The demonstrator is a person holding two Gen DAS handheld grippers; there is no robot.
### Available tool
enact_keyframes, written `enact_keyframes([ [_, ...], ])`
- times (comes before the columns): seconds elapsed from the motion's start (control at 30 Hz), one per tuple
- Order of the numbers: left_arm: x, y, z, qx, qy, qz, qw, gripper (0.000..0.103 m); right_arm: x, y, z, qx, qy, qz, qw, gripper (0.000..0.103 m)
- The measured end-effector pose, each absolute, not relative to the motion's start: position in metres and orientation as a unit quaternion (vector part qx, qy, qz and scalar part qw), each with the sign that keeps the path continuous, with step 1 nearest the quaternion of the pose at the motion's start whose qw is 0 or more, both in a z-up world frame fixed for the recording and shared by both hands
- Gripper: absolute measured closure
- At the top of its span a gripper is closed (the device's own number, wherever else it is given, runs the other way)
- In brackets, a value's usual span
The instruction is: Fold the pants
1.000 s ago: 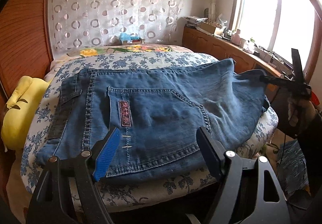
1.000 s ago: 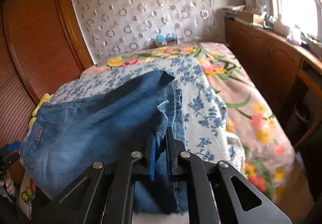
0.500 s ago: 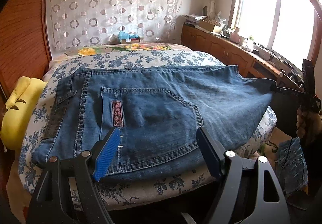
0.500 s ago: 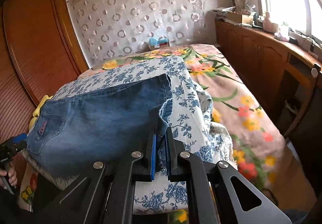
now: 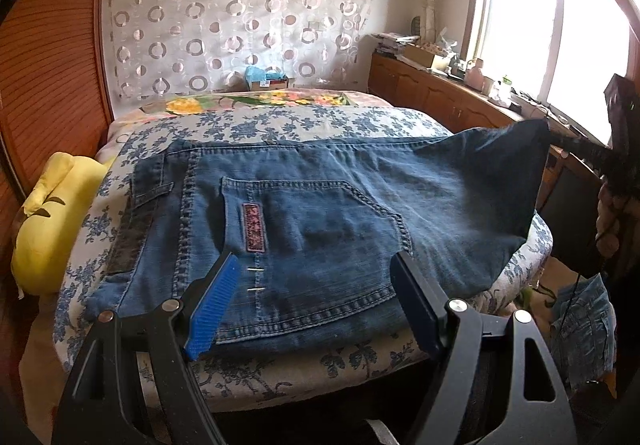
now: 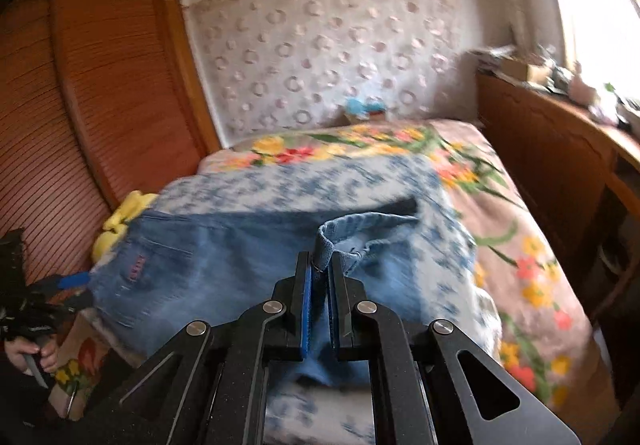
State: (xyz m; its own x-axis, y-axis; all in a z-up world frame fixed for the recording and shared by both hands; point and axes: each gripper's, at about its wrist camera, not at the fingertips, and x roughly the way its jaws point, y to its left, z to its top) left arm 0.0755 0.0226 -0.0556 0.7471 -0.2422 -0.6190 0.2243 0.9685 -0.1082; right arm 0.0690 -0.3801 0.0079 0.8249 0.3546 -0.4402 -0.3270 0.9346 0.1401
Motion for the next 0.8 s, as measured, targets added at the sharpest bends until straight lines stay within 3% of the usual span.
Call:
enact_keyframes([
  [0.47, 0.07, 0.048, -0.063, -0.031, 0.338, -0.105, 0.935, 0.024, 0.069, -0.241, 0.063, -0.042, 0.201, 0.331, 0.921, 0.096],
  [0.53, 0.07, 0.048, -0.064, -0.033, 0.339, -0.105, 0.934, 0.024, 0.074, -0.232, 0.061, -0.049, 0.214, 0.332, 0.917, 0.087],
  [0.67, 0.072, 0.048, -0.065, -0.036, 0.34, -0.107, 0.934, 0.024, 0.087, -0.228, 0.059, -0.073, 0.228, 0.322, 0.916, 0.082],
  [0.8, 0.075, 0.043, -0.066, -0.035, 0.341, -0.113, 0.933, 0.024, 0.086, -0.241, 0.064, -0.066, 0.233, 0.298, 0.923, 0.067],
])
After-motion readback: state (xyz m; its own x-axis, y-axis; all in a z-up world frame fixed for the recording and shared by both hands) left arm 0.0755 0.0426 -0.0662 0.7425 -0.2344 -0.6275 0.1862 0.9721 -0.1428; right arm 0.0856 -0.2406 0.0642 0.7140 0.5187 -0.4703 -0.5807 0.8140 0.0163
